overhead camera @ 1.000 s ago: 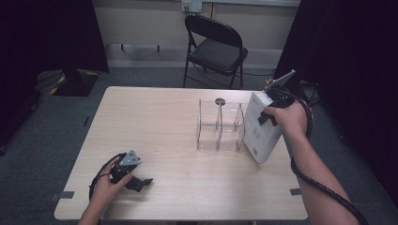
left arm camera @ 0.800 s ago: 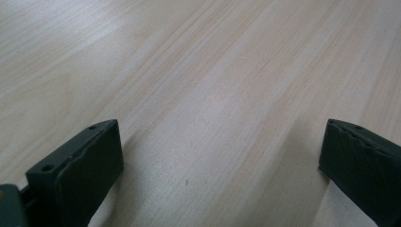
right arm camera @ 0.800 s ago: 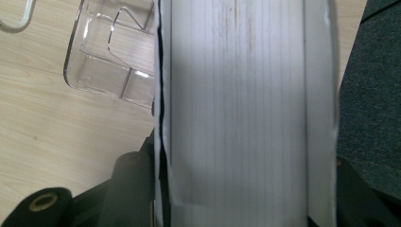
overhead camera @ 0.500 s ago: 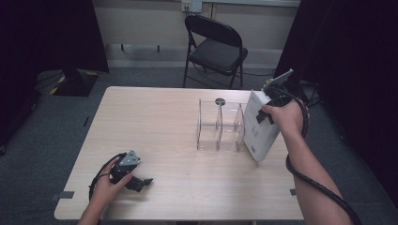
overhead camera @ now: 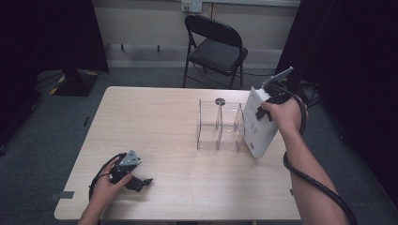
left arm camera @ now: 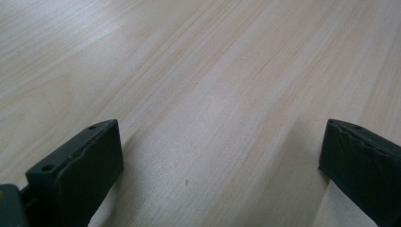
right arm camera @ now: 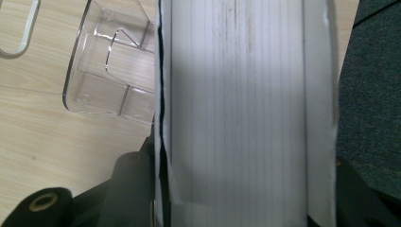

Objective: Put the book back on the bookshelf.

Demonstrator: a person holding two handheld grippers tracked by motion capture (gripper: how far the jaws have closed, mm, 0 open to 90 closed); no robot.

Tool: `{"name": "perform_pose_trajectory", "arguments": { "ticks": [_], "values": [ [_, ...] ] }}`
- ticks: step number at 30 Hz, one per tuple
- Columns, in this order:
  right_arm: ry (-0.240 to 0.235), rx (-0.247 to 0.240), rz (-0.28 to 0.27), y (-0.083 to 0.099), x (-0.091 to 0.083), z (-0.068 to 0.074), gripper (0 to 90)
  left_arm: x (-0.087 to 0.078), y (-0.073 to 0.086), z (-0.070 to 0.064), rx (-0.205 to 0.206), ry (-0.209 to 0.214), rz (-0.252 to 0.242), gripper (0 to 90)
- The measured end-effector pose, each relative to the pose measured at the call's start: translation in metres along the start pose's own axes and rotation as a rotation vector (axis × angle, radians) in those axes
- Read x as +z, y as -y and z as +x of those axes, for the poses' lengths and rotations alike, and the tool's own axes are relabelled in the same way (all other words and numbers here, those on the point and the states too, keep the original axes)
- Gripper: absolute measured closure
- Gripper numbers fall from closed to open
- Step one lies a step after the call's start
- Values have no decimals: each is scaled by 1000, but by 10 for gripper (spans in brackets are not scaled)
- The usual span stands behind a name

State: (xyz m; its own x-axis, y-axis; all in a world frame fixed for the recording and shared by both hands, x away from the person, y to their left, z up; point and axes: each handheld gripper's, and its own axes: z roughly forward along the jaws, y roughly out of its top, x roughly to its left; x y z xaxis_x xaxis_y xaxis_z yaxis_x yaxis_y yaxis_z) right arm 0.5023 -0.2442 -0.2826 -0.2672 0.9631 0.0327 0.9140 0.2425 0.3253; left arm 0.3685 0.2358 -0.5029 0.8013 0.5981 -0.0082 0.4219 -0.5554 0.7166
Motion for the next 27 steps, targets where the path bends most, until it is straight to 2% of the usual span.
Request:
{"name": "perform_pose_trajectory", "arguments": {
  "ticks": [27],
  "values": [
    [8,14,-7,-10,6,1,528,0,0,0,0,-2,0,0]
  ]
}}
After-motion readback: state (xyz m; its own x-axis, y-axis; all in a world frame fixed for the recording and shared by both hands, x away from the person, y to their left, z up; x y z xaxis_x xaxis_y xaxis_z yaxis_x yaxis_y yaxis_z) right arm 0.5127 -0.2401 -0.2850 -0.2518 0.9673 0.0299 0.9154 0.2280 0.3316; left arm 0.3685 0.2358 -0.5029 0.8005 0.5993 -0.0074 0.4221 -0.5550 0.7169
